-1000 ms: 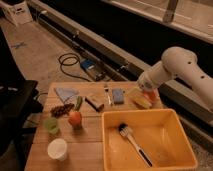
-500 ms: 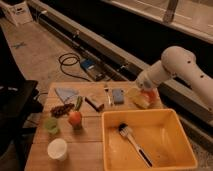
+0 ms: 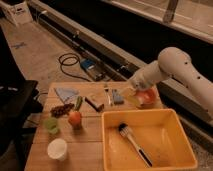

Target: Place banana in paper cup

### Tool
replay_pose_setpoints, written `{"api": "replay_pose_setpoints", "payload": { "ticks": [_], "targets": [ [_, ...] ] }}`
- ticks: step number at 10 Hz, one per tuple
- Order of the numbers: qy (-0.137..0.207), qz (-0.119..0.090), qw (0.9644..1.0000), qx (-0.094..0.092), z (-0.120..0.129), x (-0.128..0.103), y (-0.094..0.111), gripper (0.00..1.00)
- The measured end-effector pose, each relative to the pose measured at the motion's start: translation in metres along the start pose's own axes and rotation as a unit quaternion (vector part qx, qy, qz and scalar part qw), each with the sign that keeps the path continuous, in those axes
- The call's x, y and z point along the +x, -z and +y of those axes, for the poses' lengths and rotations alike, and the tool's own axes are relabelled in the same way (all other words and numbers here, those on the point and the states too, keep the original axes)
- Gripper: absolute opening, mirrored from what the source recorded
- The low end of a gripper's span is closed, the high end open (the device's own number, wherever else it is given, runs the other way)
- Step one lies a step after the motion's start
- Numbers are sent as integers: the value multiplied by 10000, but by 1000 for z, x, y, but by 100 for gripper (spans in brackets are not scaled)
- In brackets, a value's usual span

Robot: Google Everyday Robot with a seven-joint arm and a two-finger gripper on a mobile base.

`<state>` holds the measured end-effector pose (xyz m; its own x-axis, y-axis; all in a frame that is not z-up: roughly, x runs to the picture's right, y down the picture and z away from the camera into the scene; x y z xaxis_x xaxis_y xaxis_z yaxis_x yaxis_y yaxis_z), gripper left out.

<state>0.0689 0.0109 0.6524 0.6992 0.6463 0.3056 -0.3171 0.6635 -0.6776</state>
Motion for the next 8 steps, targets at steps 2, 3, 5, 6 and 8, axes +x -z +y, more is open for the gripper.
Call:
{"api": "replay_pose_setpoints", "payload": {
  "ticks": [2,3,5,6,8],
  "targets": [
    [332,-301,9982,-386,30,-40,-31,0],
    [450,-416,9964,-582,43,-53,-43,0],
    [717,-729,9884,-1121,78,-78,-68,0],
    [795,-874,9830,-1402,96,-86,-79,0],
    [869,-1090,9719,-1895,137,-95,-97,0]
  ]
}}
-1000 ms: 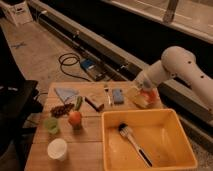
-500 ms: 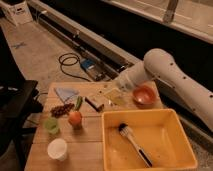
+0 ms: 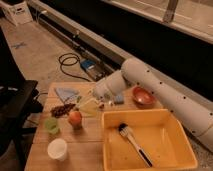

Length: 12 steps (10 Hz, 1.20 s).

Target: Place banana in paper cup

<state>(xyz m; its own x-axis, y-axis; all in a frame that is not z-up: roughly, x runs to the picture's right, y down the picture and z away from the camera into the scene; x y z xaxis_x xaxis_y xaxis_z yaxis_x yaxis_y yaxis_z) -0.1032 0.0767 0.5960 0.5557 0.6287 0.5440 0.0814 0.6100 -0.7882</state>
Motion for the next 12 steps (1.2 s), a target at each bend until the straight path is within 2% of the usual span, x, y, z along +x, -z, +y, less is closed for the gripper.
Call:
{"api": "replay_pose_setpoints", "payload": {
  "ticks": [2,7,10,12],
  "targets": [
    [91,-51,9996,-251,25,-2,-16,0],
    [95,-18,9997,-229,24,0,-16,0],
    [149,26,9996,-255,19,2,-43,0],
    [157,-90,9991,-387,13,2,-76,0]
  ]
}}
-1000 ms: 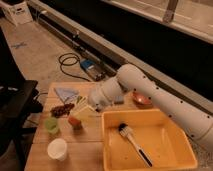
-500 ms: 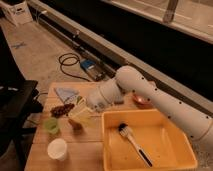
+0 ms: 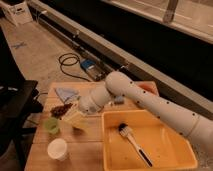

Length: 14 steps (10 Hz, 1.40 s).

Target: Place banana in paper cup

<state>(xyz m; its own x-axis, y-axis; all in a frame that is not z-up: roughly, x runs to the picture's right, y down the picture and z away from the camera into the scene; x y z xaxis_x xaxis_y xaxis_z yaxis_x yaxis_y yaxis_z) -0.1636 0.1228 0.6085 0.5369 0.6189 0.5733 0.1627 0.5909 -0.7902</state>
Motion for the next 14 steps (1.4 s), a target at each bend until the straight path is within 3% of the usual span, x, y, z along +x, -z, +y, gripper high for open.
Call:
{"api": "replay_pose_setpoints", "payload": {
  "ticks": [4,9,12,14],
  "targets": [
    [12,-560,9979,-339,6,-7,-35,0],
    [72,-1112,9907,-778,39,-31,-64,0],
    [102,-1230,9877,-958,56,-37,-81,0],
    [227,-1140,9885,-966,67,-42,-94,0]
  ]
}}
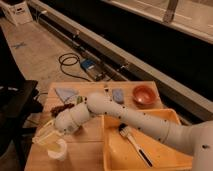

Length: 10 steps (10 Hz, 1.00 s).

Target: Place banana in paper cup

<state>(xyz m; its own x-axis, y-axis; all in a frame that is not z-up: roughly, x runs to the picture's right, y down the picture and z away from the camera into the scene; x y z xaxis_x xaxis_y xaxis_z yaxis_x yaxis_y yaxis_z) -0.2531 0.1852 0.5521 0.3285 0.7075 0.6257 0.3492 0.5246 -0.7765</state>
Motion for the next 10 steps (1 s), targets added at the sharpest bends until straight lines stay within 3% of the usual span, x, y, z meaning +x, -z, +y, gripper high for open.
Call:
{"api": "replay_pose_setpoints", "payload": {
  "ticks": [2,4,7,10],
  "targets": [
    [187,298,9991,244,2,2,-10,0],
    [262,434,9976,470,-3,6,-9,0],
    [178,431,9969,635,-15,12,-6,0],
    [-11,370,9973,638,-19,23,-14,0]
  ]
}}
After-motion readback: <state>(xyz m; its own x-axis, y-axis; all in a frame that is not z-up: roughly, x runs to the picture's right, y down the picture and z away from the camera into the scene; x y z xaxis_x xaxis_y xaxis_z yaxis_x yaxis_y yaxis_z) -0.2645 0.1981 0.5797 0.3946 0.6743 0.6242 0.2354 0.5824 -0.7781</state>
